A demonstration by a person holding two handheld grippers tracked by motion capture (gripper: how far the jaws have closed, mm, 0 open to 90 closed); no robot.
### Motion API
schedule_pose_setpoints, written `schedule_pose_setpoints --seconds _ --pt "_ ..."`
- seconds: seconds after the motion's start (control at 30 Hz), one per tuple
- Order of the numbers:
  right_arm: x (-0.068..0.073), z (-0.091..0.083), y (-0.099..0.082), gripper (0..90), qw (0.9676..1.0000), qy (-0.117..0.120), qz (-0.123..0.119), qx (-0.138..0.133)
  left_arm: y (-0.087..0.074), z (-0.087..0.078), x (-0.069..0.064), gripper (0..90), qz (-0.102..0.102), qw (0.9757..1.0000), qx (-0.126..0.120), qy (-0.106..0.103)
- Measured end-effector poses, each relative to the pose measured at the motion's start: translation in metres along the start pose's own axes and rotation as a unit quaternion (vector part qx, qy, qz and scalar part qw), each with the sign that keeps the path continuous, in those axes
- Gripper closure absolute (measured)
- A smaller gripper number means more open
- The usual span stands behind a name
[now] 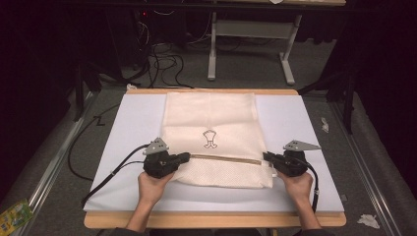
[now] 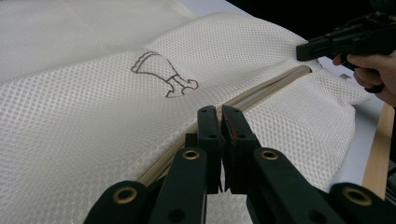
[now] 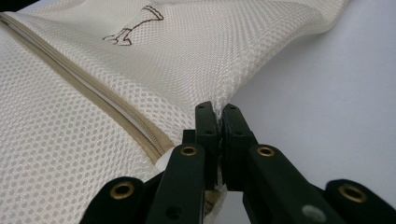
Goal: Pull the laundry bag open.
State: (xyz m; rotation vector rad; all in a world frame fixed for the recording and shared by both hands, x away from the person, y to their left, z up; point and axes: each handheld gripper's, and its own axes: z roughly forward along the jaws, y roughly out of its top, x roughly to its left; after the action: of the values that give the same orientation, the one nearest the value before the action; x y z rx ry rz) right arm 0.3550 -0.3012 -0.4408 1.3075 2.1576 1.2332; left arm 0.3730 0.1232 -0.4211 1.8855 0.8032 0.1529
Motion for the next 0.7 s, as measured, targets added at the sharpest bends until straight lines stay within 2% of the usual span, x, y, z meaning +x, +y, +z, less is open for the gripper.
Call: schedule_pose_setpoints --seconds 0.3,0.5,0.7 --pt "-0.0021 -0.0018 -0.0007 88.3 1.0 -0.001 0.001 -0.002 -0.0002 -0.0036 0.0018 87.2 0.002 1.0 -0.002 0.007" --pt "-0.0035 -0.0044 -0.0012 88.3 1.0 -0.005 0.004 -0.005 -0.0011 -0.0071 0.0063 87.2 -0.008 0.9999 -0.007 0.005" --pt "-0.005 -0.0061 -0.0012 88.3 1.0 -0.008 0.001 -0.006 -0.0004 -0.0098 0.0079 87.2 -0.005 0.9999 -0.006 0.014"
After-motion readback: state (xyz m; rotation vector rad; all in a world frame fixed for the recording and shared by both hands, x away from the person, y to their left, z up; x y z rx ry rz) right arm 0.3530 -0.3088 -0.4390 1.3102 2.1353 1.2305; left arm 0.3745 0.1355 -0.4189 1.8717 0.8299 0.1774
